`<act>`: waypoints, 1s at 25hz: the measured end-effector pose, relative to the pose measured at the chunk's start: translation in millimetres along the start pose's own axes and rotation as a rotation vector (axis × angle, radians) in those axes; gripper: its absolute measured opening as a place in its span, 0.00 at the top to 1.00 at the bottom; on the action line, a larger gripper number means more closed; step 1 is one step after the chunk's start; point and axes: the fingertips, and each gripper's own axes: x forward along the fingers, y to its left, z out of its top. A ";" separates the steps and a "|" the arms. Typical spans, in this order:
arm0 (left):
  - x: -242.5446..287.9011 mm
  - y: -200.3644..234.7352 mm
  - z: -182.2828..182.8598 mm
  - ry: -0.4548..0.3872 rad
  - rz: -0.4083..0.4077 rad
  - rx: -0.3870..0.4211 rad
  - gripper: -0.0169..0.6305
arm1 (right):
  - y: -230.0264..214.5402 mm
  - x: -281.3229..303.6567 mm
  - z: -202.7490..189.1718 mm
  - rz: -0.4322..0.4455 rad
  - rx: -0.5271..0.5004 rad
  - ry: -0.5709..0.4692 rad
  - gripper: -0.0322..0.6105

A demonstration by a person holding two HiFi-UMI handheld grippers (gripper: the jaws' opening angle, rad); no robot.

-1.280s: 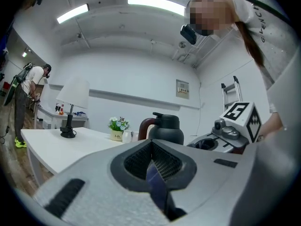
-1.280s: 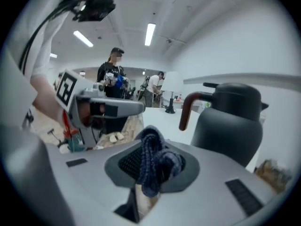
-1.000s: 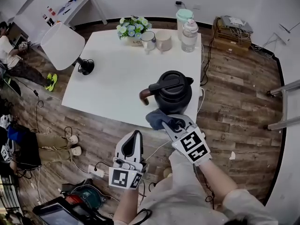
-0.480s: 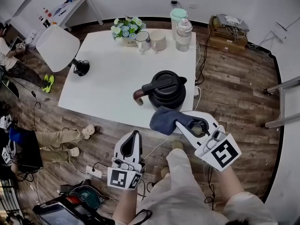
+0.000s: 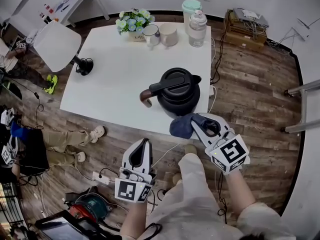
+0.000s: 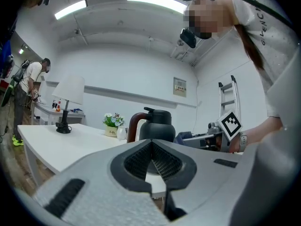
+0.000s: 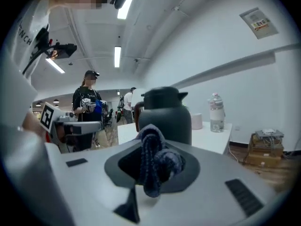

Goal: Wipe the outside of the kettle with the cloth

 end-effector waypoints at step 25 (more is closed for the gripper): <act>54.8 -60.1 6.9 -0.074 -0.160 -0.019 0.96 | -37.4 -44.8 95.7 -0.036 0.007 -0.306 0.85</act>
